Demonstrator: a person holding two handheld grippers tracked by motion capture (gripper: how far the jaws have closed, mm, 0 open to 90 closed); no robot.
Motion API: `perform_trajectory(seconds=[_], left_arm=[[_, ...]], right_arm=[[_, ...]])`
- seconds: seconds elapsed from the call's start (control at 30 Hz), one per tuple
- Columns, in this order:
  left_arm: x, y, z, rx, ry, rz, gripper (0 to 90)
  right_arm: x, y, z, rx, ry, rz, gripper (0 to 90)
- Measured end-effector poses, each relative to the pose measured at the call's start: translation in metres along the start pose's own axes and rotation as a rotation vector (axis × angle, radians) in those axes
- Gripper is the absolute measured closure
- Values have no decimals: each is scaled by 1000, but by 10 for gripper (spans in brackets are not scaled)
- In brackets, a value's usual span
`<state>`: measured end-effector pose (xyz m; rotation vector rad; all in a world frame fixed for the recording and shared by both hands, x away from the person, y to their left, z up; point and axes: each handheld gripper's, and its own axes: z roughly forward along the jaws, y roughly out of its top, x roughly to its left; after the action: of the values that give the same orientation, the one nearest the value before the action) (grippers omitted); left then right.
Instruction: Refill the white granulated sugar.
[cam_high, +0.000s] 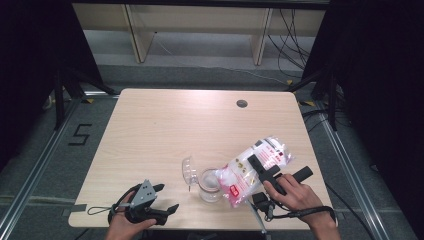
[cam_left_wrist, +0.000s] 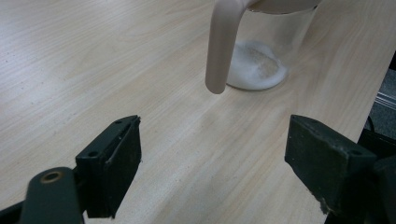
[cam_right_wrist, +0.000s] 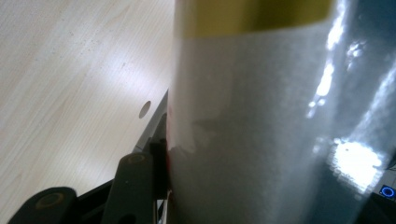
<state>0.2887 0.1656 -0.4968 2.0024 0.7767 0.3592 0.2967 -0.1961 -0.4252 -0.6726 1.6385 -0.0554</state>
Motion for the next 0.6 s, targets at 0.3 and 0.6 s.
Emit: perform_trajectory(seconds=[0.3,0.6], left_arm=[[-1,0,0,3,2,-1,183],[1,1,0,4,0,23,183]], right_arm=[[-1,2,-1,-5,-3,-5,566],[-1,3,-2,-4,-2,-4,570]])
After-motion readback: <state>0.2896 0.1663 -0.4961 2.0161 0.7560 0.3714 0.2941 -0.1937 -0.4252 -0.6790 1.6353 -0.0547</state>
